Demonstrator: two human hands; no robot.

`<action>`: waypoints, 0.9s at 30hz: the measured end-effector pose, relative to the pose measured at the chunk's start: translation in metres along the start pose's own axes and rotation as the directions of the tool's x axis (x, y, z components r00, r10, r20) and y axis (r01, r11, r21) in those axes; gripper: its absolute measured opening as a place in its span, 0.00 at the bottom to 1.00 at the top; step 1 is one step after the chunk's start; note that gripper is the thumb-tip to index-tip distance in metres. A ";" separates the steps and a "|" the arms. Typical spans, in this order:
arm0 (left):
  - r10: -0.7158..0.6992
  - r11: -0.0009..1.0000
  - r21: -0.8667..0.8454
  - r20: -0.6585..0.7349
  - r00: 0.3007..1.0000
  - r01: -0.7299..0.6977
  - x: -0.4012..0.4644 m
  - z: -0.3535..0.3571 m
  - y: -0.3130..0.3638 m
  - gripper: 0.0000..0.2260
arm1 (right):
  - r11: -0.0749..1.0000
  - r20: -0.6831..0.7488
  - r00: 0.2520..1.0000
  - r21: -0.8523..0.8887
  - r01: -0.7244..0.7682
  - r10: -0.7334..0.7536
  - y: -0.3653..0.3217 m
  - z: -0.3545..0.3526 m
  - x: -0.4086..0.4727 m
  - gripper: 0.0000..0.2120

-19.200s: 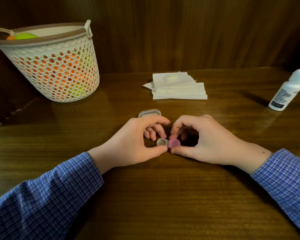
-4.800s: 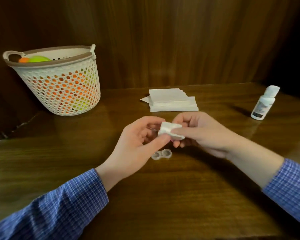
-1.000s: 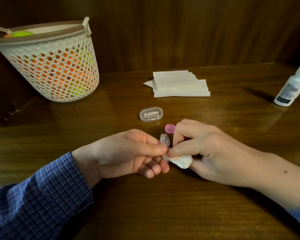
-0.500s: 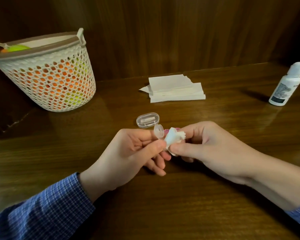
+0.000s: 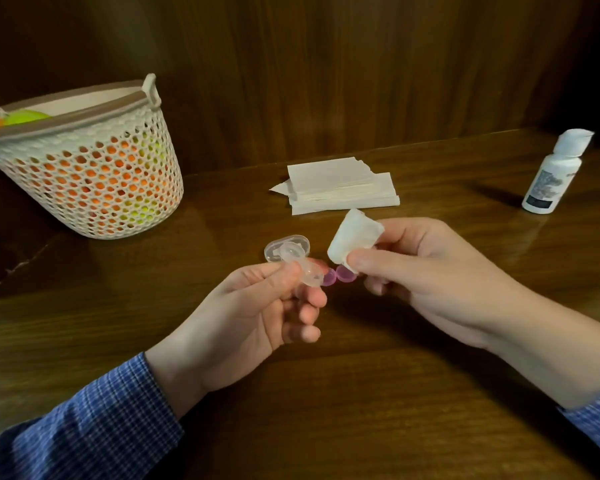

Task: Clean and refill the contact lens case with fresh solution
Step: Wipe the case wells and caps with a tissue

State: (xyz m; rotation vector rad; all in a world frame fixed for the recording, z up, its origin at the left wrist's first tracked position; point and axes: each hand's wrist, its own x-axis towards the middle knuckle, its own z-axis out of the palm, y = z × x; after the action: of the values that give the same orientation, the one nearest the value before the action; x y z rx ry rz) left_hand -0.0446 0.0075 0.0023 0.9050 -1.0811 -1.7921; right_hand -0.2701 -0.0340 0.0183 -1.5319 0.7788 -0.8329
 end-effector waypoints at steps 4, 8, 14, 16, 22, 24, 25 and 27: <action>-0.108 0.988 -0.099 0.110 0.988 0.119 0.001 -0.003 0.000 0.12 | 0.815 0.044 0.923 -0.455 0.358 -0.382 0.009 0.002 -0.002 0.07; -0.222 0.959 -0.125 0.233 0.947 0.255 0.001 -0.007 0.002 0.12 | 0.575 0.245 0.799 -0.583 0.574 -0.550 0.015 0.005 -0.004 0.09; -0.295 0.928 -0.129 0.320 0.901 0.349 -0.001 -0.009 0.003 0.09 | 0.400 0.350 0.723 -0.651 0.645 -0.596 0.019 0.002 0.000 0.10; -0.310 0.927 -0.110 0.311 0.898 0.358 -0.001 -0.009 0.003 0.08 | 0.416 0.380 0.729 -0.632 0.654 -0.569 0.019 0.001 -0.001 0.09; -0.326 0.931 -0.074 0.268 0.906 0.357 -0.001 -0.008 0.004 0.09 | 0.457 0.410 0.770 -0.631 0.626 -0.489 0.017 0.000 -0.002 0.11; -0.328 0.933 -0.060 0.258 0.909 0.354 -0.001 -0.009 0.003 0.10 | 0.474 0.413 0.790 -0.639 0.606 -0.454 0.017 0.001 -0.004 0.11; -0.325 0.937 -0.047 0.249 0.912 0.346 -0.002 -0.009 0.003 0.10 | 0.484 0.416 0.803 -0.644 0.592 -0.427 0.017 0.002 -0.004 0.11; -0.310 0.947 -0.010 0.224 0.924 0.320 -0.002 -0.007 0.001 0.10 | 0.511 0.431 0.825 -0.647 0.565 -0.366 0.016 0.003 -0.005 0.10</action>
State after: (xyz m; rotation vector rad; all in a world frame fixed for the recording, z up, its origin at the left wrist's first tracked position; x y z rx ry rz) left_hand -0.0372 0.0072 0.0011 0.9074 -1.0701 -2.2188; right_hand -0.2705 -0.0297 0.0018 -2.6580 0.5319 -0.6992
